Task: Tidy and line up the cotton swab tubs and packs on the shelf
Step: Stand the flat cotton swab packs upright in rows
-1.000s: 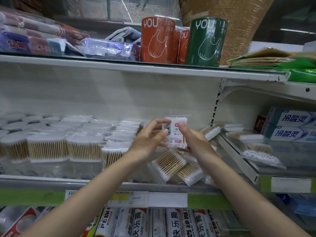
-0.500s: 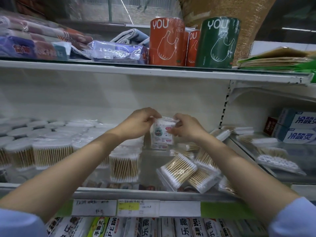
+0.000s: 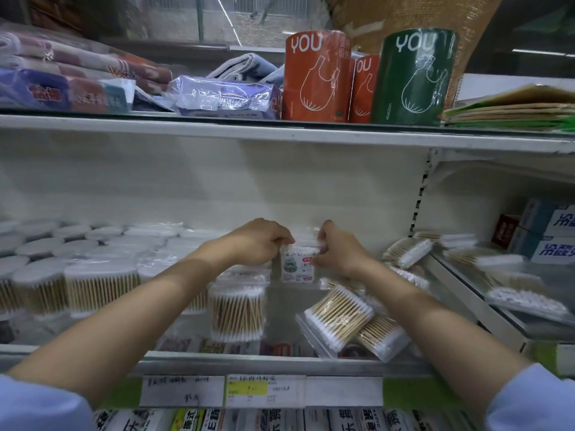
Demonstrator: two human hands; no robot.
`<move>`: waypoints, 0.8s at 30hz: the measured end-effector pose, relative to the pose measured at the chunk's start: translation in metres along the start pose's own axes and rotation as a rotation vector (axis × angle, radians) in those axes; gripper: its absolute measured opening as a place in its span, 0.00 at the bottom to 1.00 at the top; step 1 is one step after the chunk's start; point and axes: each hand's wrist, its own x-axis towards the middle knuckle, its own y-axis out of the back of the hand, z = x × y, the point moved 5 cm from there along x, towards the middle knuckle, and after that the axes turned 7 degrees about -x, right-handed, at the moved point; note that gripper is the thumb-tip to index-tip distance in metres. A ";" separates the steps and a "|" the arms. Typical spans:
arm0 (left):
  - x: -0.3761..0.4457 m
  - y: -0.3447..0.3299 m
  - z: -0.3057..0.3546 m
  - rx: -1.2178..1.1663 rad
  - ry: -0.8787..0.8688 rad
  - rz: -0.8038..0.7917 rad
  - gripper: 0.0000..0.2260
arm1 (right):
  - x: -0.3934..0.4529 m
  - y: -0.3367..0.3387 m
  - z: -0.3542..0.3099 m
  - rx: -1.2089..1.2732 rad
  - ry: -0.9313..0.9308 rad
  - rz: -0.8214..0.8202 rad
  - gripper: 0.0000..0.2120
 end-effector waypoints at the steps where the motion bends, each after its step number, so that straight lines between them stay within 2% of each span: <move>1: 0.000 0.001 0.001 0.008 -0.004 0.009 0.16 | -0.001 0.005 0.001 -0.001 -0.003 -0.019 0.14; 6: -0.005 0.000 0.007 -0.021 -0.016 0.018 0.18 | -0.018 0.036 0.004 -0.229 0.083 -0.151 0.08; 9: -0.008 0.001 0.009 -0.037 -0.024 0.041 0.18 | -0.034 0.039 0.014 -0.318 0.090 -0.280 0.08; 12: -0.011 0.002 0.013 -0.064 -0.028 0.067 0.18 | -0.042 0.028 0.024 -0.394 0.098 -0.318 0.10; 17: -0.019 0.002 0.029 -0.118 -0.056 0.108 0.19 | -0.042 0.014 0.028 -0.396 0.132 -0.197 0.06; 20: -0.025 0.004 0.044 -0.211 -0.094 0.268 0.18 | -0.042 0.021 0.029 -0.401 0.114 -0.069 0.05; 24: -0.036 -0.001 0.058 -0.474 -0.159 0.438 0.15 | -0.048 0.046 0.029 -0.196 0.080 0.102 0.09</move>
